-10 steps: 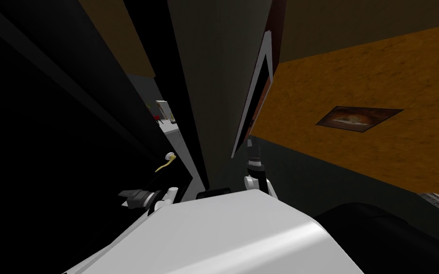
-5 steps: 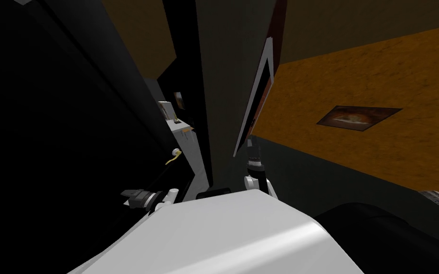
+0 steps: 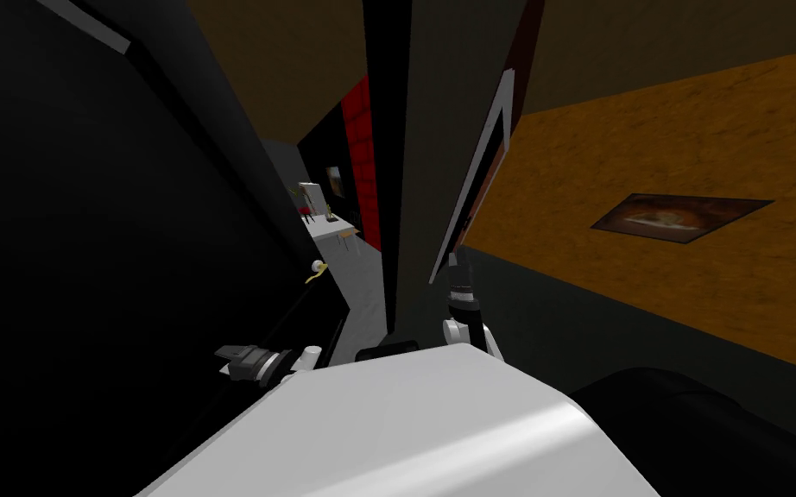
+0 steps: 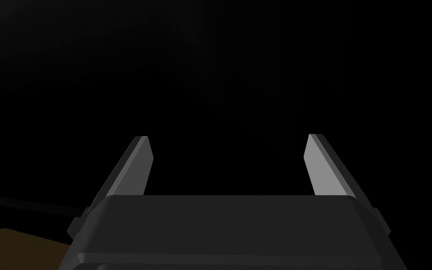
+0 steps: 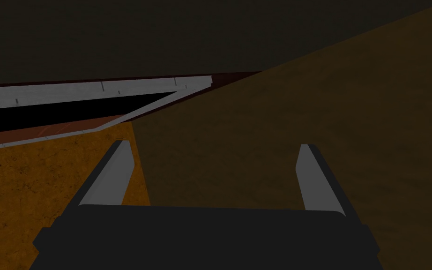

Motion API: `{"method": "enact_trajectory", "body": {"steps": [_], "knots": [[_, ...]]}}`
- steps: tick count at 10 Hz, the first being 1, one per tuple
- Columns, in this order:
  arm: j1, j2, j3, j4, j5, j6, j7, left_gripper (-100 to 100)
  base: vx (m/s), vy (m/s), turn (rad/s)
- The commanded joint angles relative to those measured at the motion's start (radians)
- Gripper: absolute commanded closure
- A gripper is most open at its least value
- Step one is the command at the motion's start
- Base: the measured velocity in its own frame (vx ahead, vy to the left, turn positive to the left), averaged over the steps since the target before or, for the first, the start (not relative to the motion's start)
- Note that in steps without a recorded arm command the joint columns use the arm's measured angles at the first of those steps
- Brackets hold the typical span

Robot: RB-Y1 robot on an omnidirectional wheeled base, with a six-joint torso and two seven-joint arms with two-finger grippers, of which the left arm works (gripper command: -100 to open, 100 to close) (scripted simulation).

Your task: Push the door open

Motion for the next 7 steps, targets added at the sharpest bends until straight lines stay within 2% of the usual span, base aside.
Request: {"method": "enact_trajectory", "body": {"steps": [1, 2, 5, 6, 7], "knots": [[-0.003, 0.026, 0.007, 0.047, 0.000, -0.024, 0.017, -100, -0.070, 0.111, 0.032], [-0.003, 0.026, 0.007, 0.047, 0.000, -0.024, 0.017, -100, -0.033, 0.056, 0.034], [0.029, 0.030, -0.001, 0.038, -0.038, -0.028, 0.051, -100, -0.027, 0.159, 0.085], [0.029, 0.030, -0.001, 0.038, -0.038, -0.028, 0.051, -100, 0.010, 0.109, 0.034], [0.029, 0.030, -0.001, 0.080, -0.038, -0.028, 0.051, -100, 0.015, 0.065, 0.013]]}}
